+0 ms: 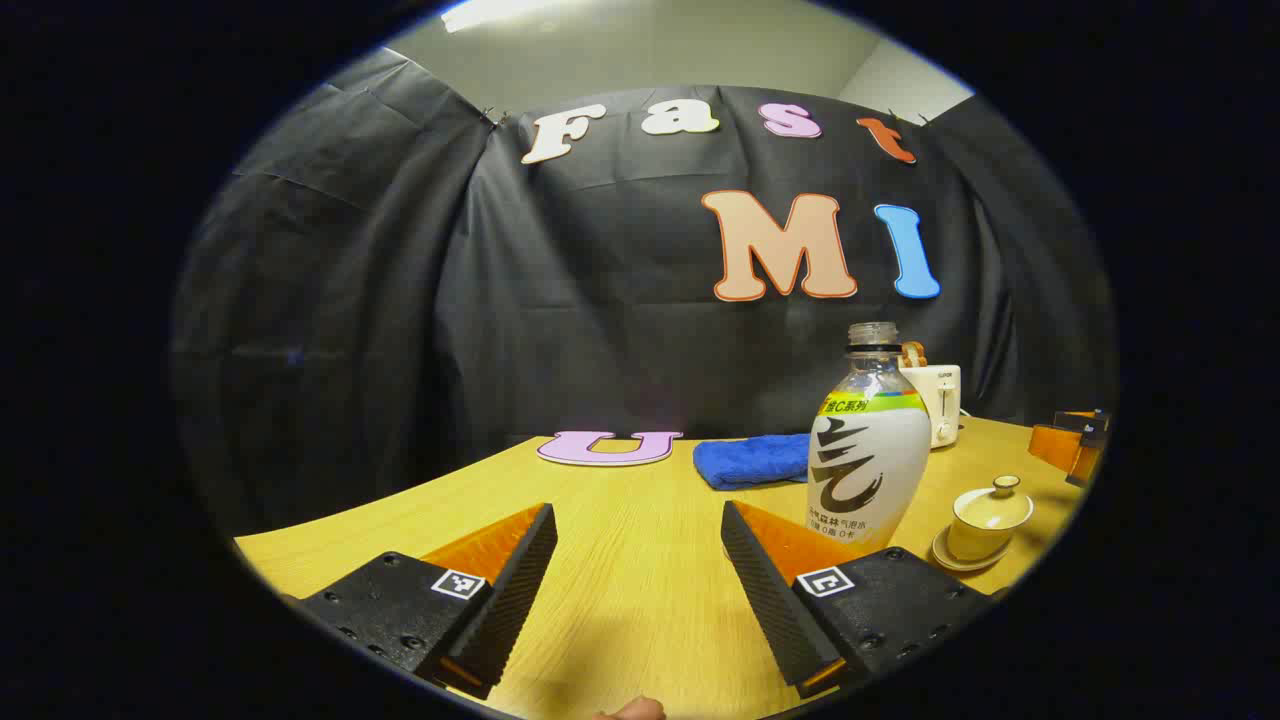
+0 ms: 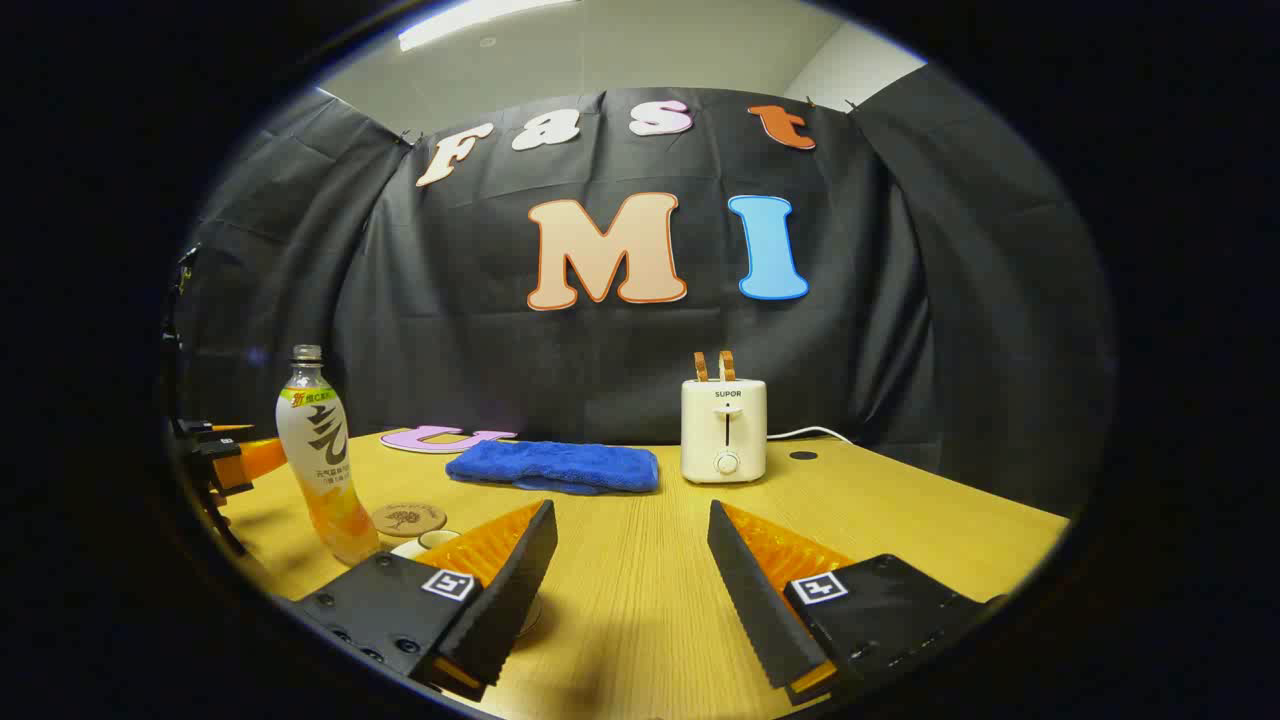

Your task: Open the teacup lid with one hand, grasp the water bottle and pour water into the teacup with the other hand; after pouring, place the water bottle on the coaster and then close the teacup lid.

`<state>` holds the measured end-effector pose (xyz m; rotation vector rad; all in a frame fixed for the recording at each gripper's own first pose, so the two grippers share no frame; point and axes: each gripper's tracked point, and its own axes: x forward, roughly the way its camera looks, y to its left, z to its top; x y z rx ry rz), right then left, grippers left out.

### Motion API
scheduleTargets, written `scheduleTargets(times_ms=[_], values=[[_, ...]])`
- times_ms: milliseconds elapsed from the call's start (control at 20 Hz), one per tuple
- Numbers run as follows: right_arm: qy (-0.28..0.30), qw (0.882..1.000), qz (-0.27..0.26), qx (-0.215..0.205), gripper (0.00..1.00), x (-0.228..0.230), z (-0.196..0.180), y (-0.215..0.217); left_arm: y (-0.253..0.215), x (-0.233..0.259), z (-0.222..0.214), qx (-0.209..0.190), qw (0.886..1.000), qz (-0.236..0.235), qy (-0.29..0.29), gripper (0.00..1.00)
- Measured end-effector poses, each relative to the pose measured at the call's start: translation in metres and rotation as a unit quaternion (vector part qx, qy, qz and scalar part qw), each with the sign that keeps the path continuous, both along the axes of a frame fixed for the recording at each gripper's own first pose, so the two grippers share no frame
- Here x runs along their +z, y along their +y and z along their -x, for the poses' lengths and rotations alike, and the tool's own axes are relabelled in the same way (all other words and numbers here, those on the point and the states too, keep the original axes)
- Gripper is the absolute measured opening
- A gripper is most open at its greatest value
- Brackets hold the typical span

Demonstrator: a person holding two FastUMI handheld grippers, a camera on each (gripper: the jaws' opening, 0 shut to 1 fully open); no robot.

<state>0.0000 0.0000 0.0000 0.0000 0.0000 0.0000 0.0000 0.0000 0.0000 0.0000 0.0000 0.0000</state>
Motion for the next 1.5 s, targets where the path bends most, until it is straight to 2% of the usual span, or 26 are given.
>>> scheduleTargets(times_ms=[100, 200, 250, 350, 400, 450, 550, 600, 900, 1150, 1200, 1250, 1400, 1500], values=[[0.001, 1.0, 0.0, 0.0, 0.98, 0.0, 0.001, 0.0, 0.0, 0.0, 0.001, 0.0, 1.0, 0.0, 0.0, 0.96], [0.0, 1.0, 0.0, 0.0, 0.94, 0.0, 0.001, 0.0, 0.0, 0.0, 0.0, 0.0, 1.0, -0.001, -0.001, 0.98], [0.0, 1.0, 0.0, 0.0, 0.98, 0.0, 0.0, 0.0, 0.0, 0.001, 0.001, 0.0, 1.0, -0.001, -0.002, 0.96], [0.001, 1.0, 0.0, 0.009, 0.98, -0.001, 0.0, 0.003, 0.0, 0.001, 0.001, 0.0, 1.0, -0.001, -0.002, 0.96], [0.002, 1.0, 0.0, 0.013, 0.93, -0.001, 0.0, 0.005, 0.0, 0.0, 0.0, -0.001, 1.0, -0.001, -0.003, 0.96], [0.003, 1.0, -0.001, 0.014, 0.93, -0.002, 0.0, 0.005, 0.0, 0.001, 0.001, -0.002, 1.0, -0.001, -0.001, 0.96], [0.002, 1.0, 0.0, 0.014, 0.94, -0.002, -0.001, 0.004, 0.0, 0.0, 0.001, -0.002, 1.0, -0.001, -0.001, 0.96], [0.001, 1.0, 0.0, 0.014, 0.98, -0.001, -0.001, 0.004, 0.0, 0.0, 0.001, -0.002, 1.0, -0.001, -0.002, 0.96], [0.001, 1.0, 0.0, 0.015, 1.0, -0.001, 0.0, 0.004, 0.0, 0.0, 0.001, -0.002, 1.0, -0.001, -0.002, 0.96], [0.0, 1.0, 0.0, 0.025, 0.98, -0.001, 0.0, 0.008, 0.0, 0.0, 0.001, -0.002, 1.0, -0.001, -0.001, 0.96], [0.0, 1.0, 0.0, 0.025, 0.93, 0.0, 0.0, 0.007, 0.0, 0.0, 0.001, -0.002, 1.0, -0.001, -0.001, 0.96], [0.002, 1.0, 0.0, 0.025, 0.98, -0.001, -0.001, 0.007, 0.0, 0.0, 0.001, -0.002, 1.0, -0.001, -0.001, 0.96], [0.0, 1.0, 0.0, 0.03, 0.98, 0.0, 0.001, 0.009, 0.0, 0.0, 0.001, -0.002, 1.0, -0.001, -0.001, 0.96], [0.0, 0.999, -0.002, 0.042, 0.93, -0.001, 0.001, 0.015, 0.0, 0.0, 0.001, -0.002, 1.0, -0.001, -0.001, 0.96]])
